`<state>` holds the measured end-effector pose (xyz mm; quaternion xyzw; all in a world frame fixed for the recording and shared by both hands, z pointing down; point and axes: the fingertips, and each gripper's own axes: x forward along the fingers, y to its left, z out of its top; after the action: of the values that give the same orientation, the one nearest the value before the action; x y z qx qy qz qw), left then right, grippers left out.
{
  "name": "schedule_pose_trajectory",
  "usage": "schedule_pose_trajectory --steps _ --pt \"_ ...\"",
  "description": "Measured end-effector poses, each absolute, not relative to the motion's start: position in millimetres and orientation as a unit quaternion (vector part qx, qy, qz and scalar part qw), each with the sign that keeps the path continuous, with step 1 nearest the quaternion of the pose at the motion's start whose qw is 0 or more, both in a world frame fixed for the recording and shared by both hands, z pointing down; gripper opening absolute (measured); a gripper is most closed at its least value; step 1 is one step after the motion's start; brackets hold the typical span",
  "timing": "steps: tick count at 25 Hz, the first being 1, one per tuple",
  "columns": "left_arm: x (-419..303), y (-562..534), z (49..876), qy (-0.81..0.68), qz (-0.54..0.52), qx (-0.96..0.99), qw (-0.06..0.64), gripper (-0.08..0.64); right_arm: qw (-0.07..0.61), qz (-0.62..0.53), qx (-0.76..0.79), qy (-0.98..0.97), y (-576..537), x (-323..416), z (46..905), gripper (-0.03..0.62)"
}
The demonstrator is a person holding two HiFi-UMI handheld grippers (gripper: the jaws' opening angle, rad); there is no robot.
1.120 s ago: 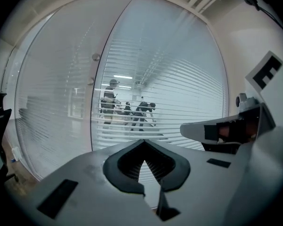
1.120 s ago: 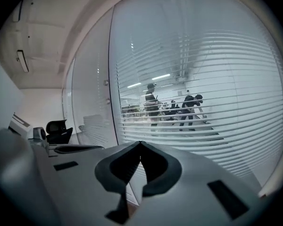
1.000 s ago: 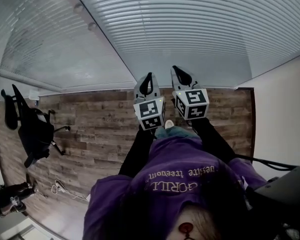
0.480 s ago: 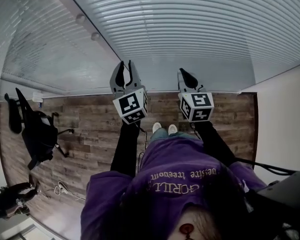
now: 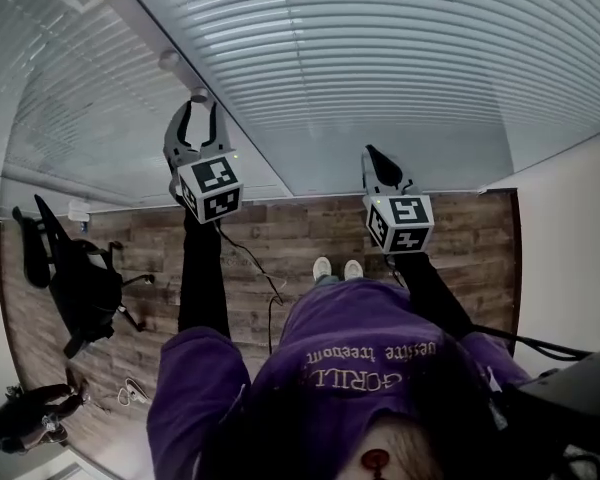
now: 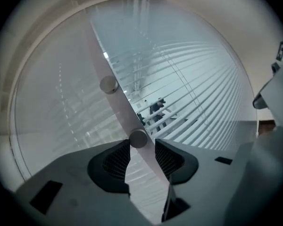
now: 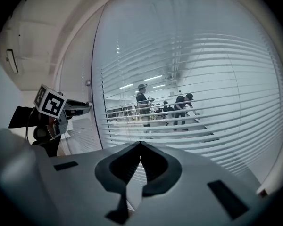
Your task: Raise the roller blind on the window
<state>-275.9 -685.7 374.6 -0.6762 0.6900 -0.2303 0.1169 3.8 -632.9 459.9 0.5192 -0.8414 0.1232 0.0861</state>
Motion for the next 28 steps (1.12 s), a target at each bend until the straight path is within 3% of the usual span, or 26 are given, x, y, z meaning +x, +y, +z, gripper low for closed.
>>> schedule_pose_trajectory --steps 6,17,28 --pt "-276.1 -685.6 372.1 0.661 -0.326 -0.652 0.180 0.141 0.087 0.120 0.521 -0.841 -635.0 -1.5 455.5 -0.003" --pt "-277.7 -700.2 354.7 0.665 -0.349 -0.616 0.238 0.136 0.094 0.119 0.528 -0.836 -634.1 -4.9 452.8 -0.003" --pt "-279.9 -700.1 353.0 0.704 -0.221 -0.669 0.089 0.124 0.094 0.118 0.536 -0.831 -629.7 4.0 451.5 -0.003"
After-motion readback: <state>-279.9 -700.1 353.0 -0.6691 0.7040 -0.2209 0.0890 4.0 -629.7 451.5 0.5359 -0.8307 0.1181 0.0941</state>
